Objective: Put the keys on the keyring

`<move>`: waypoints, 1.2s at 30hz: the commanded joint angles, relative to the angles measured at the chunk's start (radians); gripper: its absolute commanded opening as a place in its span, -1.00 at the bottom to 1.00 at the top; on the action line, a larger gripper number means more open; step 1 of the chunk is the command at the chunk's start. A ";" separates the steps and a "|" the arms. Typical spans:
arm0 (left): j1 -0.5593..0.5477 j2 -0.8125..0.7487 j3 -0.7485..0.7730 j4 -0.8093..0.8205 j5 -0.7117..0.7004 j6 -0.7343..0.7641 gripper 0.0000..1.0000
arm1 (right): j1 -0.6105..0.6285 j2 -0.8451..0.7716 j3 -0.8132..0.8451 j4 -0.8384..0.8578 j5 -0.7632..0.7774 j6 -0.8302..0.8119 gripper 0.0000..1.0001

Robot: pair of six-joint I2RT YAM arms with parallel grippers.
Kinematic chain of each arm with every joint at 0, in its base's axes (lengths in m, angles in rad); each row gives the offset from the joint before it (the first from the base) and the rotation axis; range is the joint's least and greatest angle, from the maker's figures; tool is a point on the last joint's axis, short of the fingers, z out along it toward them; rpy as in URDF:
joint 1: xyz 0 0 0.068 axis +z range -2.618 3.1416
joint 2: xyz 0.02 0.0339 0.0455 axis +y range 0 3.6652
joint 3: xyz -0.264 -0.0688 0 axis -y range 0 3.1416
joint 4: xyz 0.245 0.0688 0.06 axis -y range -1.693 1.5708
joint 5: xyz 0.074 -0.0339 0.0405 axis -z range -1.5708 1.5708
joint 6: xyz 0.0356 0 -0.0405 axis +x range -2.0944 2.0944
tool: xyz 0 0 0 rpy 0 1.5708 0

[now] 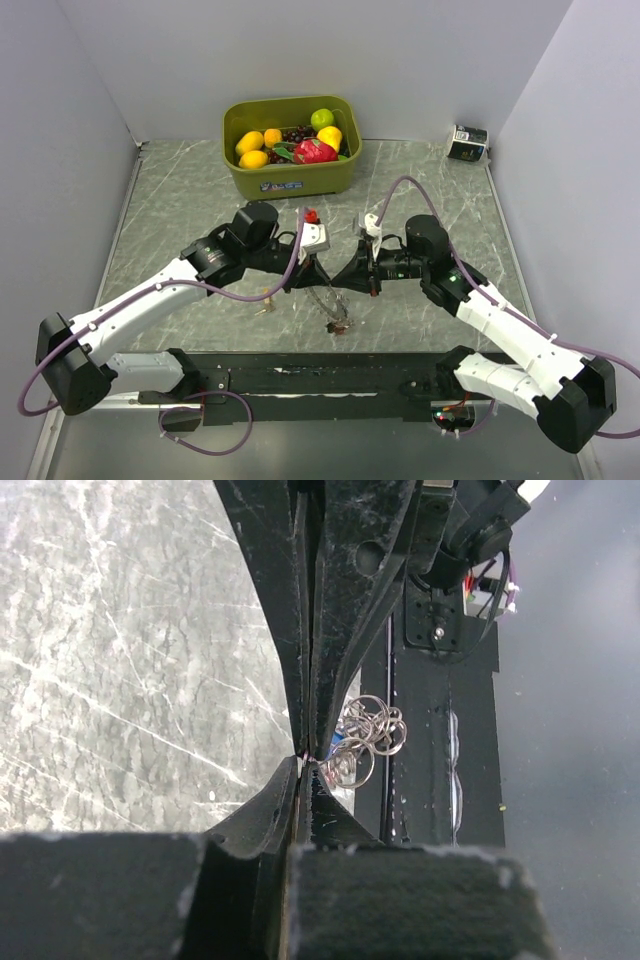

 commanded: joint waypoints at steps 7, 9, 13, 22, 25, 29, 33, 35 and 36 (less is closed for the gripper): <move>0.013 -0.141 -0.168 0.263 -0.124 -0.082 -0.98 | 0.005 -0.125 -0.021 0.109 0.157 0.044 0.28; 0.013 -0.191 -0.222 0.362 -0.171 -0.108 -0.98 | 0.003 -0.161 -0.040 0.147 0.232 0.050 0.53; 0.016 -0.283 -0.389 0.559 -0.221 -0.155 -0.98 | -0.002 -0.215 -0.080 0.190 0.301 0.083 0.96; 0.022 -0.392 -0.684 1.100 -0.276 -0.353 -0.98 | -0.017 -0.208 -0.108 0.245 0.323 0.138 0.99; 0.028 -0.392 -0.740 1.253 -0.290 -0.396 -0.98 | -0.026 -0.194 -0.110 0.264 0.341 0.164 1.00; 0.060 -0.365 -0.785 1.441 -0.252 -0.441 -0.98 | -0.038 -0.168 -0.111 0.287 0.355 0.193 1.00; 0.096 -0.336 -0.773 1.514 -0.204 -0.467 -0.98 | -0.055 -0.149 -0.099 0.302 0.355 0.231 1.00; 0.112 -0.317 -0.765 1.522 -0.177 -0.470 -0.98 | -0.058 -0.146 -0.100 0.299 0.401 0.228 1.00; 0.119 -0.314 -0.748 1.512 -0.169 -0.467 -0.98 | -0.060 -0.151 -0.120 0.319 0.401 0.235 1.00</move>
